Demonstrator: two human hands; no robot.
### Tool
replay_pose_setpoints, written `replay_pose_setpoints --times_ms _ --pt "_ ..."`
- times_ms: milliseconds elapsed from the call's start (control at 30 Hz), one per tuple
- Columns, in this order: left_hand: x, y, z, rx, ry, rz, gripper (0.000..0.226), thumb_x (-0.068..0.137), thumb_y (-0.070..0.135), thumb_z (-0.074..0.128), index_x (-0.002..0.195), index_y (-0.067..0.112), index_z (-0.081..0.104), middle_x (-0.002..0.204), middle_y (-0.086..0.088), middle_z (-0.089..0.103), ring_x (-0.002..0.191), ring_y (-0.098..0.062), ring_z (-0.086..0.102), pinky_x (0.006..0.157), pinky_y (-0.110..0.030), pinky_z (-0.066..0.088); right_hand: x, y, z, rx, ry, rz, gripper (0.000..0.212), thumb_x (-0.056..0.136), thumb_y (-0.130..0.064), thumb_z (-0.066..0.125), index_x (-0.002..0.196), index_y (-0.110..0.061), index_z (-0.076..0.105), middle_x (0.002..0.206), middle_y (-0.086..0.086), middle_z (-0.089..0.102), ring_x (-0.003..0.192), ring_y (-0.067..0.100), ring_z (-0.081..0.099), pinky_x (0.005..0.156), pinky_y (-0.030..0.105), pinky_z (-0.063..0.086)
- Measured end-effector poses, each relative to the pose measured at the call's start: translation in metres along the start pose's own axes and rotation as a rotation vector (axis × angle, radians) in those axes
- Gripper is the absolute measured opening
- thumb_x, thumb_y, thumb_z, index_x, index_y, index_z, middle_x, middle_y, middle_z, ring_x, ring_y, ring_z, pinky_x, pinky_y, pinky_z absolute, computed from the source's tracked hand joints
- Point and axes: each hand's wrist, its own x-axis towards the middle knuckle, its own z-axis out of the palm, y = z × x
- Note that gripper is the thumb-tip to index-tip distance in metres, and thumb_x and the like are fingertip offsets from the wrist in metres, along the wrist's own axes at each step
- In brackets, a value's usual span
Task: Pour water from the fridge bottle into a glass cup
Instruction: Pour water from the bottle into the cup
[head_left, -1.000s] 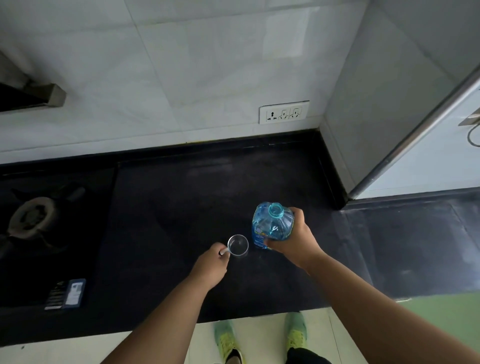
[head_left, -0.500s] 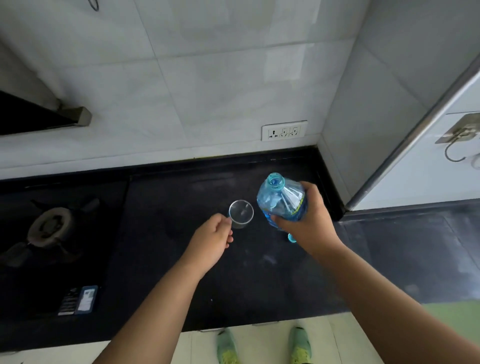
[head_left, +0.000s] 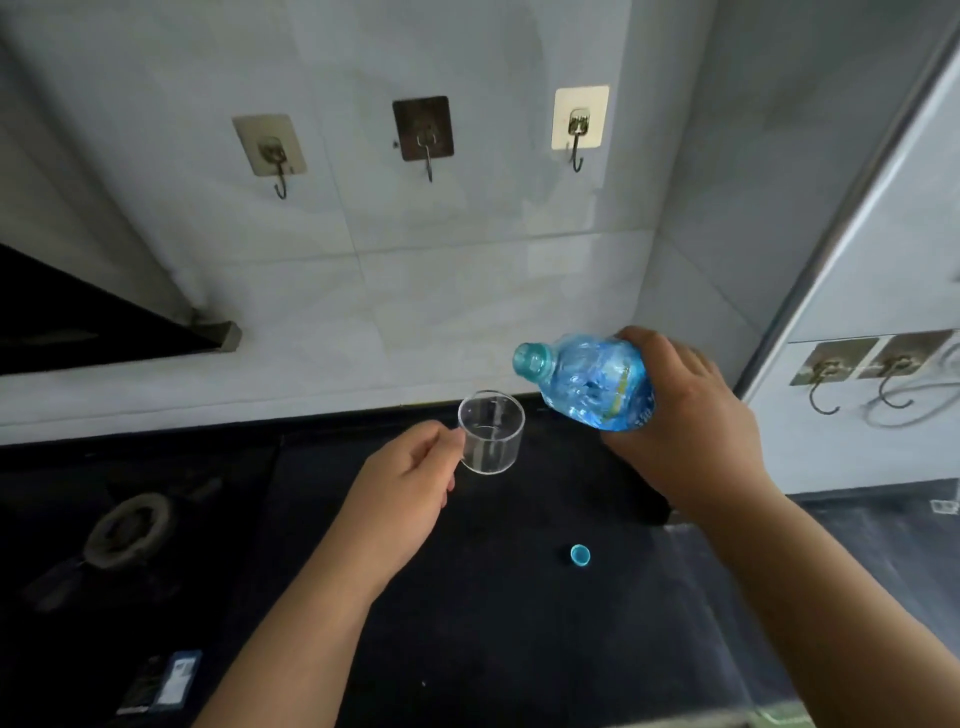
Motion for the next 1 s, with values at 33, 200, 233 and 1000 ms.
replay_pose_setpoints --times_ms 33,200,233,1000 --pt "-0.003 0.003 -0.001 -0.008 -0.005 0.002 0.042 0.1 0.05 0.048 0.078 0.015 0.052 0.068 0.005 0.054 0.066 -0.012 0.053 0.07 -0.039 0.048 0.001 -0.002 -0.005 -0.026 0.01 -0.015 0.074 0.075 -0.039 0.081 0.14 -0.04 0.044 0.138 -0.012 0.057 0.13 0.021 0.05 0.082 0.045 0.051" --pt "-0.006 0.018 -0.009 -0.016 0.024 0.013 0.044 0.1 0.05 0.049 0.075 0.014 0.051 0.065 0.005 0.053 0.062 -0.012 0.051 0.067 -0.038 0.046 0.009 -0.013 -0.025 -0.101 0.061 -0.101 0.073 0.076 -0.036 0.083 0.139 -0.038 0.045 0.138 -0.01 0.058 0.129 0.021 0.049 0.078 0.047 0.053" --pt "-0.006 0.02 -0.011 -0.023 0.033 0.013 0.044 0.1 0.05 0.049 0.075 0.014 0.051 0.065 0.005 0.053 0.062 -0.013 0.05 0.067 -0.037 0.045 0.01 -0.015 -0.028 -0.115 0.066 -0.112 0.073 0.077 -0.036 0.083 0.139 -0.038 0.045 0.138 -0.01 0.058 0.129 0.021 0.049 0.077 0.047 0.053" --pt "-0.024 0.037 -0.032 -0.056 0.034 -0.013 0.046 0.098 0.048 0.048 0.075 0.009 0.051 0.063 0.003 0.05 0.059 -0.013 0.047 0.066 -0.036 0.043 0.008 -0.04 -0.04 -0.266 0.156 -0.223 0.074 0.074 -0.028 0.087 0.138 -0.035 0.05 0.135 -0.013 0.06 0.127 0.019 0.05 0.062 0.039 0.054"
